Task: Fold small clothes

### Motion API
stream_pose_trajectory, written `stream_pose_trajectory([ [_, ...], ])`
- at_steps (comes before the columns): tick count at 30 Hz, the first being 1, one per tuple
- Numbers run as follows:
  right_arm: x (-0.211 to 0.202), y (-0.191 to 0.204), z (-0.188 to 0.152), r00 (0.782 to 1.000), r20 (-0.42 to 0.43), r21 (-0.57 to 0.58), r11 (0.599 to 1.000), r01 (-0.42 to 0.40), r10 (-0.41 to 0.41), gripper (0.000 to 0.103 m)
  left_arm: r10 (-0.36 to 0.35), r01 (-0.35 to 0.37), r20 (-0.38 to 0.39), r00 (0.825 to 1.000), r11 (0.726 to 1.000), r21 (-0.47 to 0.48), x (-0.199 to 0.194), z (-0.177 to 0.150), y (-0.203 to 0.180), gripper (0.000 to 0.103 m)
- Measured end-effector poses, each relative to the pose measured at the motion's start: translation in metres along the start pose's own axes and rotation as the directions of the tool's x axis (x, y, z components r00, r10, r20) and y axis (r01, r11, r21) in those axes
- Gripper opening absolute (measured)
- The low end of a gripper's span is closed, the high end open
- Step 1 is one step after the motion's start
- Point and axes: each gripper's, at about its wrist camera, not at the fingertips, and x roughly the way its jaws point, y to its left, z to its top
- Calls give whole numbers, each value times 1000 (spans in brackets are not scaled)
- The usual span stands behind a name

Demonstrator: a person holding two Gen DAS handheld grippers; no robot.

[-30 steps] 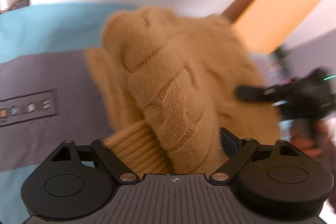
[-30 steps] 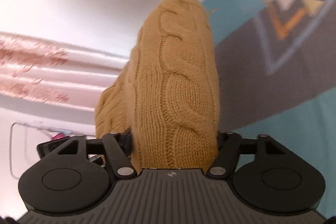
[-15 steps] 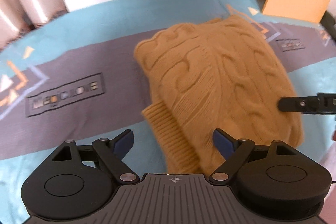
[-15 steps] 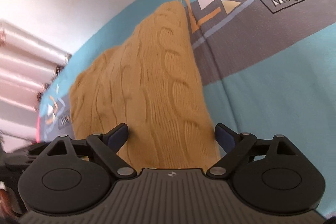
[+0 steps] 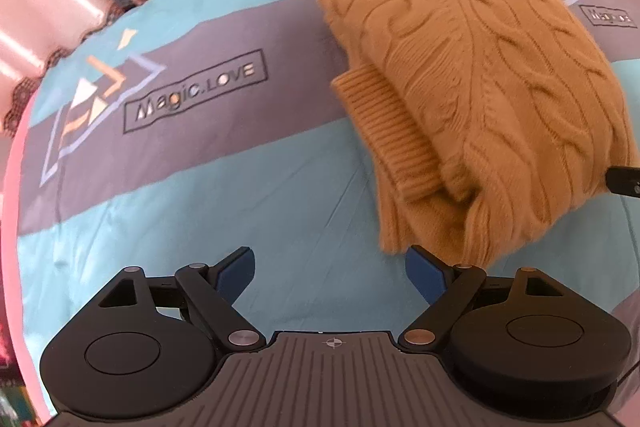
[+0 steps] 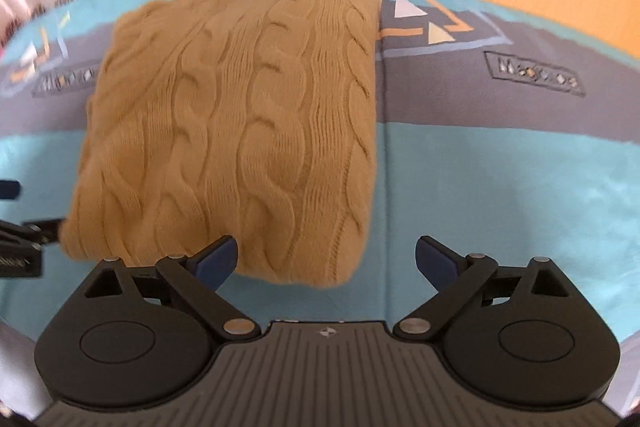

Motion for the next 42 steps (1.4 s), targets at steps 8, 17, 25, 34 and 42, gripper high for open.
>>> stream_pose_trajectory([
  [8,-5,-3,-19,997,-18,-11,997,71,-71,96,57,-58,-18,998,998,-25,-8,-19,9,103],
  [17,-17,-7,-36,991,-14,-9,991,130,-130,96,73,-79,-72,995,994,-81,-4,-35,23,103],
  [25,-23,-9,-43,990,-11,5,990,141,-141,96,92,-98,-92,992,993,-70,-6,-42,25,103],
  [34,-25,-9,-47,989,-17,3,989,146,-146,96,85,-91,-101,991,994,-57,-6,-50,23,103],
  [42,-24,-9,-51,990,-25,2,990,142,-142,96,77,-87,-129,989,993,-74,-4,-56,27,103],
])
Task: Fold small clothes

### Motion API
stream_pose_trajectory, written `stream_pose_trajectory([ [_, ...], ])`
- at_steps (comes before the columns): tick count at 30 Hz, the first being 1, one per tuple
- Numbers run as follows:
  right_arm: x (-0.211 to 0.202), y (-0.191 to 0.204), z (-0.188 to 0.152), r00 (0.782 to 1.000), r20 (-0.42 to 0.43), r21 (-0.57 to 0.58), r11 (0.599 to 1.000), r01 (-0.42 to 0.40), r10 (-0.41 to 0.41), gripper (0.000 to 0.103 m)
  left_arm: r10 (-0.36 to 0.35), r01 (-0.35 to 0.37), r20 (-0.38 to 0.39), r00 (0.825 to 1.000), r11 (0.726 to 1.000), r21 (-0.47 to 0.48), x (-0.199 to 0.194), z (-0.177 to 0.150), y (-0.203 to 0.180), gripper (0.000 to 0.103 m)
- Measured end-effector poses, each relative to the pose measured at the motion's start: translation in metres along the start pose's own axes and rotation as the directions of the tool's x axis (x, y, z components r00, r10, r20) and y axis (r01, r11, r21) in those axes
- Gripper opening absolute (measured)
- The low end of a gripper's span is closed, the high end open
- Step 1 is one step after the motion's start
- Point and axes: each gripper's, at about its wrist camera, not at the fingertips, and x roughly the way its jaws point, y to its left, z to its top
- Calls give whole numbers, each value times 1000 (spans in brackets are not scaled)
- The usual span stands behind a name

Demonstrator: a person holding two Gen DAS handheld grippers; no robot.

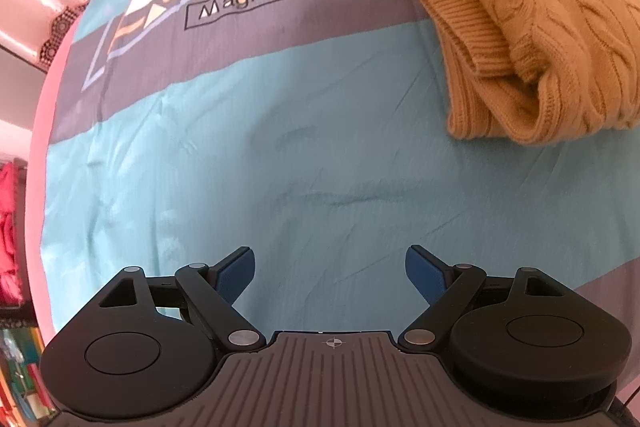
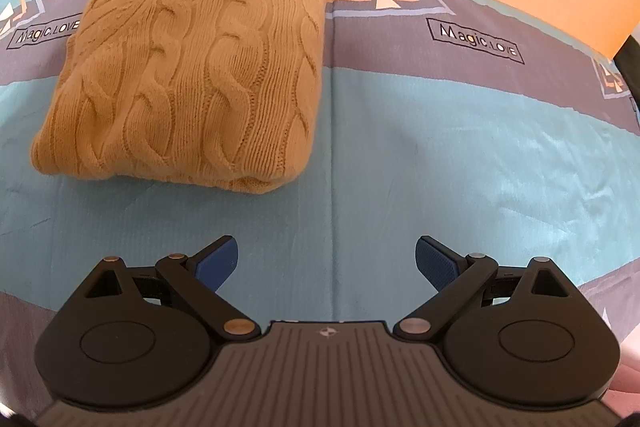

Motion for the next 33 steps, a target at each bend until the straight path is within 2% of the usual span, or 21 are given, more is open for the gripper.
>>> stream_pose_trajectory([
  [5,-1,-1,-2,1000,2,2,1000,1,-1,96,-7,6,-21,1000,1000,-11,3,-1,2,103],
  [33,1,-3,-6,1000,-7,3,1000,-6,6,96,-12,12,-10,1000,1000,4,0,-1,-3,103],
])
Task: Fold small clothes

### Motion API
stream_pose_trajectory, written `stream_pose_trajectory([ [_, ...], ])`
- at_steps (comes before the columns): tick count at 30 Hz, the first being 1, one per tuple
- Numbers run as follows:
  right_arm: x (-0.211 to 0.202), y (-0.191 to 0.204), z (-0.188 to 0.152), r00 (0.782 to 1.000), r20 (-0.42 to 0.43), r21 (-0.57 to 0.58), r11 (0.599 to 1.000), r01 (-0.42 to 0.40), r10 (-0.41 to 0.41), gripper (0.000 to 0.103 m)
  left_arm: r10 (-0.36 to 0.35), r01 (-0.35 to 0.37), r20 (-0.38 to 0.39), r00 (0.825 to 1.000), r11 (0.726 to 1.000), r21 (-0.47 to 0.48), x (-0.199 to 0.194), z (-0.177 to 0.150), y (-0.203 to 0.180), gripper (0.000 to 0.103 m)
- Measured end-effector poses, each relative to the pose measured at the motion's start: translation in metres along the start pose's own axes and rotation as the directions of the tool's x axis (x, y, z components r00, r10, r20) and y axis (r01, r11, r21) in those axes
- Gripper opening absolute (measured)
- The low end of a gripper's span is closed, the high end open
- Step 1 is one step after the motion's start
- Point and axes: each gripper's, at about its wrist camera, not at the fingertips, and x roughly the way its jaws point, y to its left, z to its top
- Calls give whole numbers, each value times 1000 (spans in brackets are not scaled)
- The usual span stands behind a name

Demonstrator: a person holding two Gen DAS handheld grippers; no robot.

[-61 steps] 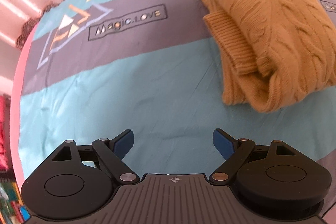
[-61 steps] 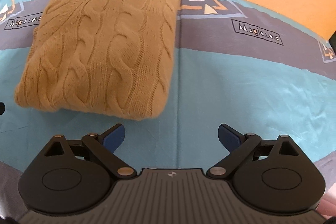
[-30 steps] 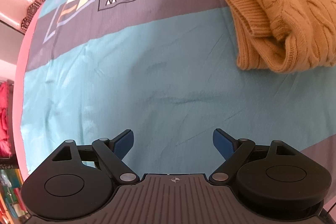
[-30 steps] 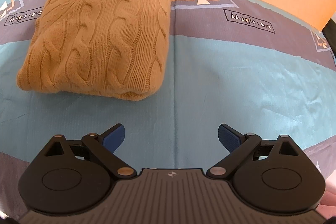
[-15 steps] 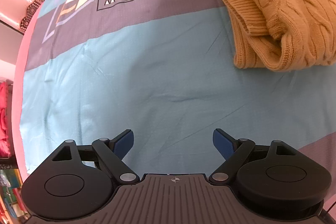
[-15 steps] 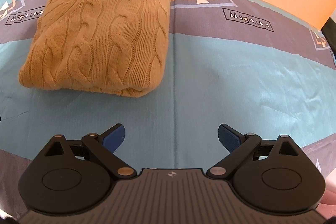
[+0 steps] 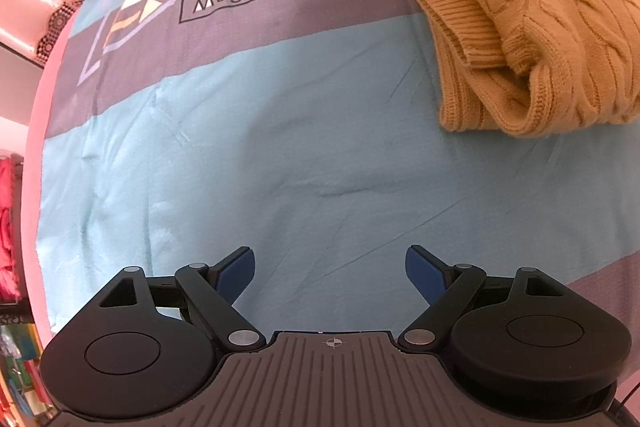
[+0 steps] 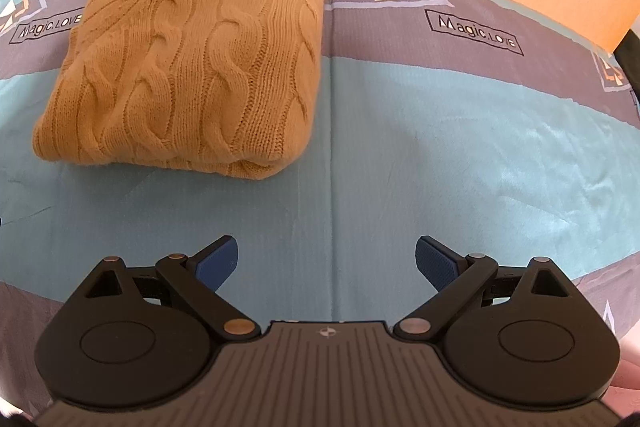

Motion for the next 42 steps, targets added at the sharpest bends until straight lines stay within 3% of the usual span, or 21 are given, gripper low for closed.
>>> stream_pose_trajectory([
  [42,15,7,-3,999,-40,-1,1000,4,-4,97,-16,16,-13,1000,1000,25,7,3,-2,103],
])
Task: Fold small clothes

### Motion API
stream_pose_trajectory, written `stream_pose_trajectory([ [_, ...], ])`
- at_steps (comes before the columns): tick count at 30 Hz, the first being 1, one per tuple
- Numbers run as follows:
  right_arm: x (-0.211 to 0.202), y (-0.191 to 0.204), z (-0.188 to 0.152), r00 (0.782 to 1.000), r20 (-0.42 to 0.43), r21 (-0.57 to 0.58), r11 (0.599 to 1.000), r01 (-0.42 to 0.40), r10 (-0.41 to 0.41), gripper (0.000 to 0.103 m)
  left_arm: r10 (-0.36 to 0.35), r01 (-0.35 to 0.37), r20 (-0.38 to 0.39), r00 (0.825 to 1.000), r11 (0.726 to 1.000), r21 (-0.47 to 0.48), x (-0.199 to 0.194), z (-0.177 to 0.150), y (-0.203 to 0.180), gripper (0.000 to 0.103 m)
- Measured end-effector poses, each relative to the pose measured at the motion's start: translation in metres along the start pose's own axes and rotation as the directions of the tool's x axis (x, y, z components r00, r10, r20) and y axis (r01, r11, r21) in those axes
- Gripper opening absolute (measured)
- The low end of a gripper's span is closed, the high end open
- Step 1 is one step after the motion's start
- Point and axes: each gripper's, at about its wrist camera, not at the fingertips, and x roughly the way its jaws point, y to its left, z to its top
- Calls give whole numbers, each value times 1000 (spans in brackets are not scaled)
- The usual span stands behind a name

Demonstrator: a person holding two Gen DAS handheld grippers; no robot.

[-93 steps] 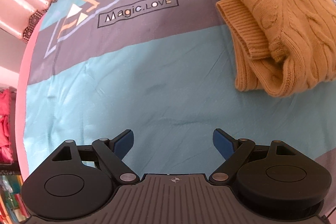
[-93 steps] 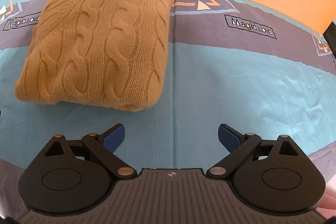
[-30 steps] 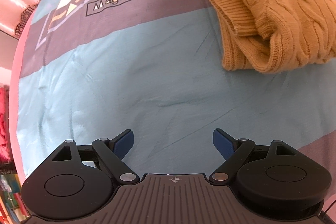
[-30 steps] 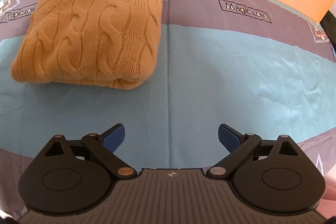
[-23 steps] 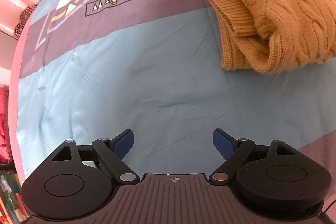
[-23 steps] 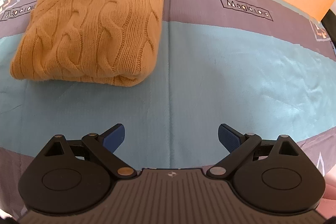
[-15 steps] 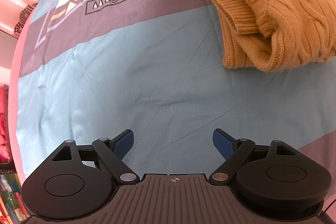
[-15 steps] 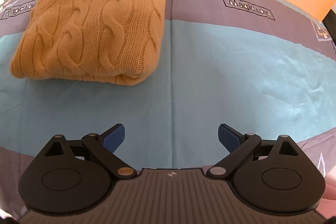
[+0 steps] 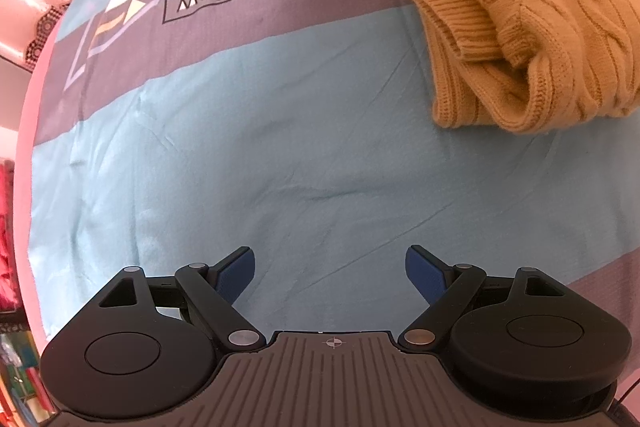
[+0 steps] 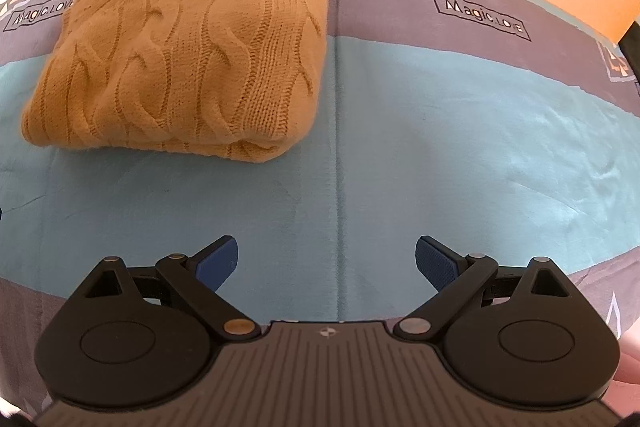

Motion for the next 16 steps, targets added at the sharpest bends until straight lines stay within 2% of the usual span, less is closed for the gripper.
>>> stream_pose_trajectory([
  [10,0,4,3,1000,-2,-19,1000,-4,4,97,-8,8,31,999,1000,-5,-1,3,4,103],
  [16,1,5,6,1000,-4,-27,1000,-5,5,97,-13,13,12,1000,1000,-15,4,5,5,103],
])
